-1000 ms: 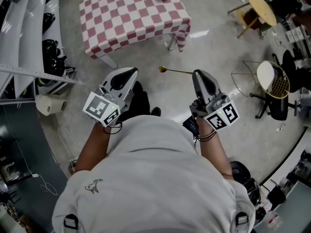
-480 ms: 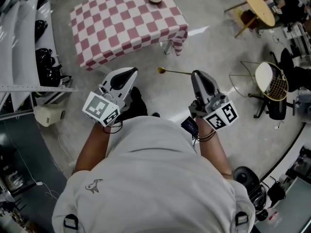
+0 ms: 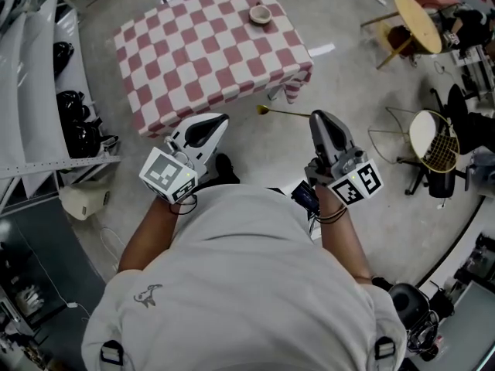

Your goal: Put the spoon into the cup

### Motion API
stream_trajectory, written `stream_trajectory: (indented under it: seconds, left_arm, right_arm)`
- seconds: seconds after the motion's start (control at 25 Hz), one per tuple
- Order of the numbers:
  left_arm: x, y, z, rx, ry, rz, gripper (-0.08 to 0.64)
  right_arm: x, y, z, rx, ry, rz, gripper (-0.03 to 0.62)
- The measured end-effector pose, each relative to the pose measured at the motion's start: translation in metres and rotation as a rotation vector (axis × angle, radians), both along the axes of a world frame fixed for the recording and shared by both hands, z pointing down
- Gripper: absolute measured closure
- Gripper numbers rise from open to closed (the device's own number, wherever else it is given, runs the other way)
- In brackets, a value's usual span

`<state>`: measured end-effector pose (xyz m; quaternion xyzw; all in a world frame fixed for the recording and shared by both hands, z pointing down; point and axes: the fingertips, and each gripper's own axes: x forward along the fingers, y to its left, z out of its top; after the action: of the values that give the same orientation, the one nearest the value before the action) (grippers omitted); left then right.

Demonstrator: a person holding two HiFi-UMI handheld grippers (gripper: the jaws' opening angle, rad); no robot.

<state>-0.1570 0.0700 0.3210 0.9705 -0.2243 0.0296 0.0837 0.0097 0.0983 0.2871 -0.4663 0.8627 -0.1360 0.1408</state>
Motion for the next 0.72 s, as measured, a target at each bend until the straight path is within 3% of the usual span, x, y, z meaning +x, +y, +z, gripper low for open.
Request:
stream_trajectory:
  seconds: [0.44,0.72]
  left_arm:
    - [-0.010,-0.049,0.003,-0.019,-0.004,0.041,0.546]
    - [-0.015,-0.074,-0.001,0.012,-0.018,-0.023,0.546]
  right_arm:
    - [-0.011,-0.054,-0.001,0.001,-0.005,0.028,0.560]
    - [-0.006,-0.082,0.008,-0.006,-0.009,-0.007,0.560]
